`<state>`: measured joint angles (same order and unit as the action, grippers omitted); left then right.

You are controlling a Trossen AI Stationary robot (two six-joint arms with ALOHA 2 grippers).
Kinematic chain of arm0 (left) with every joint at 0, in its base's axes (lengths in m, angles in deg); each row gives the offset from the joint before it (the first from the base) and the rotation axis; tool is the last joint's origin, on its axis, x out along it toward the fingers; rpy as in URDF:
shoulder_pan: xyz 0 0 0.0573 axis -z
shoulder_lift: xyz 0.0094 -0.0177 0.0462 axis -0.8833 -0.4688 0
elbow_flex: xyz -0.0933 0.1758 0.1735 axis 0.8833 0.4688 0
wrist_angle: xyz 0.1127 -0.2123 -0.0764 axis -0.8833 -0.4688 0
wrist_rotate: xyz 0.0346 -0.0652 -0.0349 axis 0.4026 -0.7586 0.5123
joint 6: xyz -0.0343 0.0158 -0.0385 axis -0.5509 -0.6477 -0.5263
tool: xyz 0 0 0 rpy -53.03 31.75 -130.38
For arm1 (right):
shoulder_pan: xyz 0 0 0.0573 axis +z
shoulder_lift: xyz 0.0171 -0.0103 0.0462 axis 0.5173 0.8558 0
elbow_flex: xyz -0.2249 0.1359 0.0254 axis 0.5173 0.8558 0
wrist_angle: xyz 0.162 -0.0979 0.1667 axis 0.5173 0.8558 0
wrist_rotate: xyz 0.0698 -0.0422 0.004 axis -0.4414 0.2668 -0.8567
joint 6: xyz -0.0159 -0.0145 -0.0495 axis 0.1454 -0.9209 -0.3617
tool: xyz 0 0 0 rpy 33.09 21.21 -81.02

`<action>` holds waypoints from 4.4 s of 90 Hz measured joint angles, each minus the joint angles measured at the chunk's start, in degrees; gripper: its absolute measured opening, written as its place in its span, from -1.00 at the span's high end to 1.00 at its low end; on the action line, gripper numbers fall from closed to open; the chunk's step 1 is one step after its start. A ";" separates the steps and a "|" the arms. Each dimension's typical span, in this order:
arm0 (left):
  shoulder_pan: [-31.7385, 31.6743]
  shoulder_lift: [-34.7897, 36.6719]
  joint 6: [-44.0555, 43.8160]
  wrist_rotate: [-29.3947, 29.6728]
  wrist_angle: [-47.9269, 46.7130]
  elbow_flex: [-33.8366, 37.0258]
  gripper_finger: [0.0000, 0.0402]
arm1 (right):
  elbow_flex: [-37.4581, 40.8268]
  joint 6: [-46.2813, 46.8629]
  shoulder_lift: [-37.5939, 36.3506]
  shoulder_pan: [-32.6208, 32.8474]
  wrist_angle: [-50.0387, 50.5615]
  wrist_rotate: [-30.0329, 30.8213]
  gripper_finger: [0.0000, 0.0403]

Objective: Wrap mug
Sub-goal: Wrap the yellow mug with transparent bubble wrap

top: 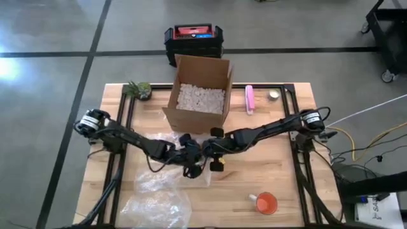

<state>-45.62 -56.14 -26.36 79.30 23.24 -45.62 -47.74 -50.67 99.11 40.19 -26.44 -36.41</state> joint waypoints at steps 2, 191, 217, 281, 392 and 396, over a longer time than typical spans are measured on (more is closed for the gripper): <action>-0.04 -0.22 -0.03 0.05 0.14 -0.01 0.90 | -0.77 -0.24 -0.39 0.01 0.96 0.00 0.99; -0.95 12.21 2.95 0.81 1.99 4.16 0.90 | -1.27 -0.30 6.58 0.17 -5.05 -1.75 0.99; -0.58 4.33 0.19 -4.06 4.77 5.21 0.90 | -1.55 -0.04 6.34 0.17 -3.83 -1.80 0.99; -0.47 5.15 0.88 -5.42 6.52 5.53 0.90 | 4.90 -1.17 -3.25 -0.47 -10.70 12.06 0.99; -0.84 1.41 2.50 -2.89 8.32 4.00 0.90 | 3.64 -1.93 1.78 1.73 -6.94 0.95 0.99; -0.83 1.26 2.36 -3.04 8.32 3.99 0.90 | 2.49 -2.16 0.91 1.73 -4.49 0.89 0.99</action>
<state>-46.45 -54.88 -24.00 76.25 31.56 -41.63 -45.25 -52.83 100.02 41.92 -30.93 -35.52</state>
